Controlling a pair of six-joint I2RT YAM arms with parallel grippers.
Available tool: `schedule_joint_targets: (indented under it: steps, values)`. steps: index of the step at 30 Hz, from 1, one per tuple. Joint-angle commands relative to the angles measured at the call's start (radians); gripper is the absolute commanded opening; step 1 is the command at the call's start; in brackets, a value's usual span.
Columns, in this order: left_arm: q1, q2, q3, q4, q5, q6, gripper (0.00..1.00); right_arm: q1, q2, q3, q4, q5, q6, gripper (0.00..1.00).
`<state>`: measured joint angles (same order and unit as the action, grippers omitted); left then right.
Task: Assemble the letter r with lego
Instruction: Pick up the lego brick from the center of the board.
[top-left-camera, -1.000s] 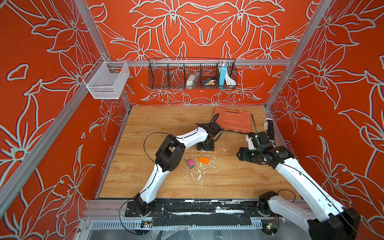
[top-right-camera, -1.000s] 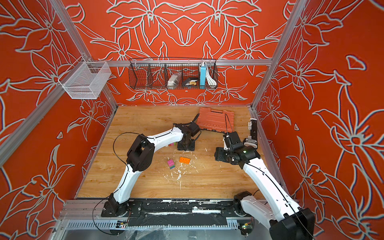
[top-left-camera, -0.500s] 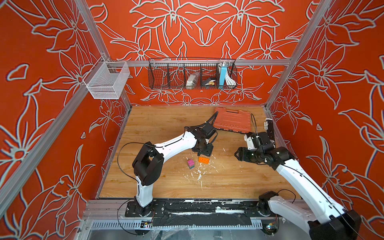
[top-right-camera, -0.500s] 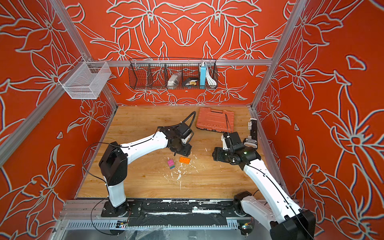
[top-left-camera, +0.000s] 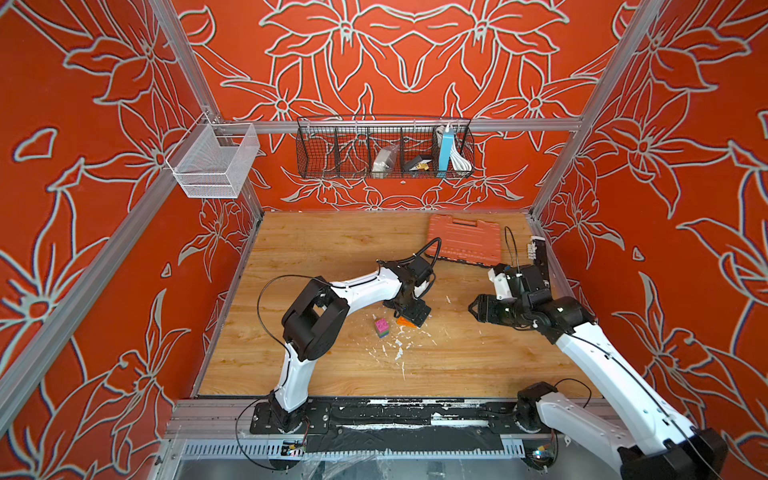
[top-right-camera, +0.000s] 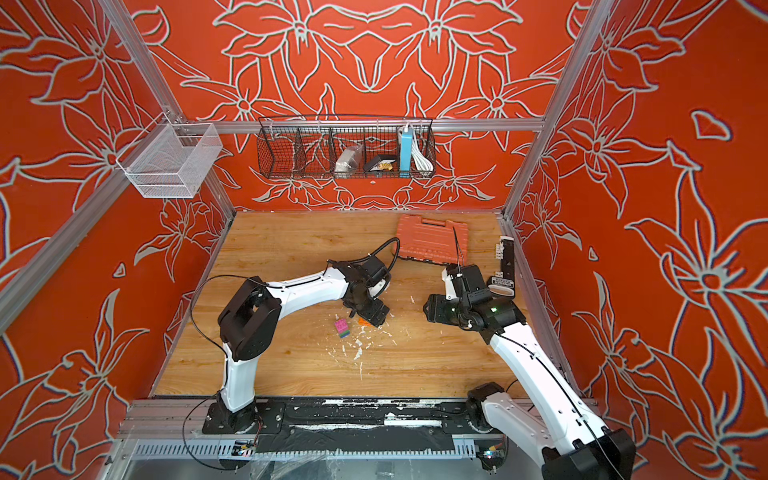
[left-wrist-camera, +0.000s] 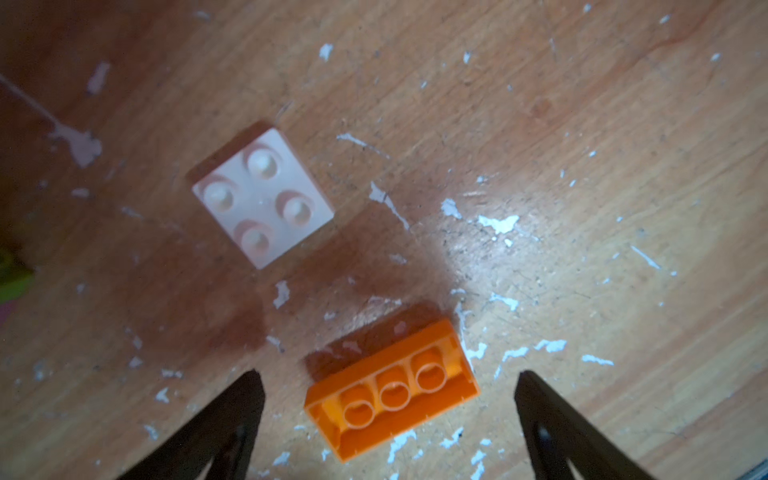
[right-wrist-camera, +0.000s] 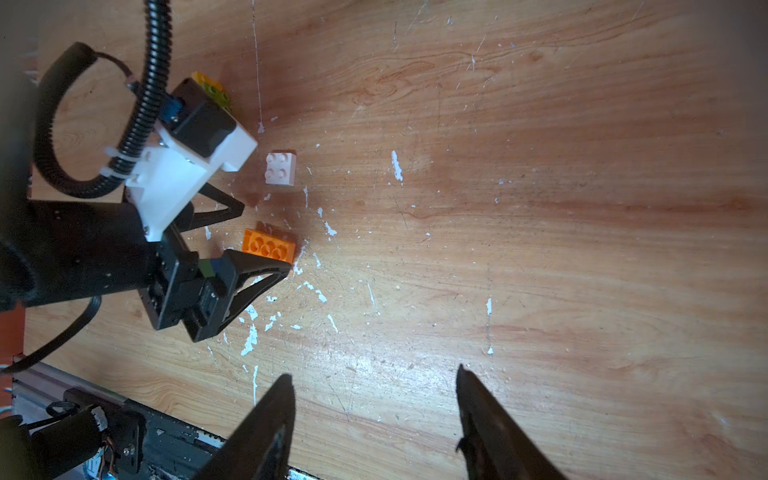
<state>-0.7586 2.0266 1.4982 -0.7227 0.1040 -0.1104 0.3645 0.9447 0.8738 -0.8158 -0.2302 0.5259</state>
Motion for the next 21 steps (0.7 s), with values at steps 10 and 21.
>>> schedule_joint_targets:
  steps: [10,21]
  values:
    - [-0.001,0.084,0.077,-0.050,0.092,0.079,0.94,-0.001,0.001,-0.004,-0.016,-0.009,-0.020,0.63]
    - [-0.010,0.025,-0.037,-0.068,0.060,0.011,0.84,-0.001,0.006,-0.026,0.007,-0.020,-0.010,0.63]
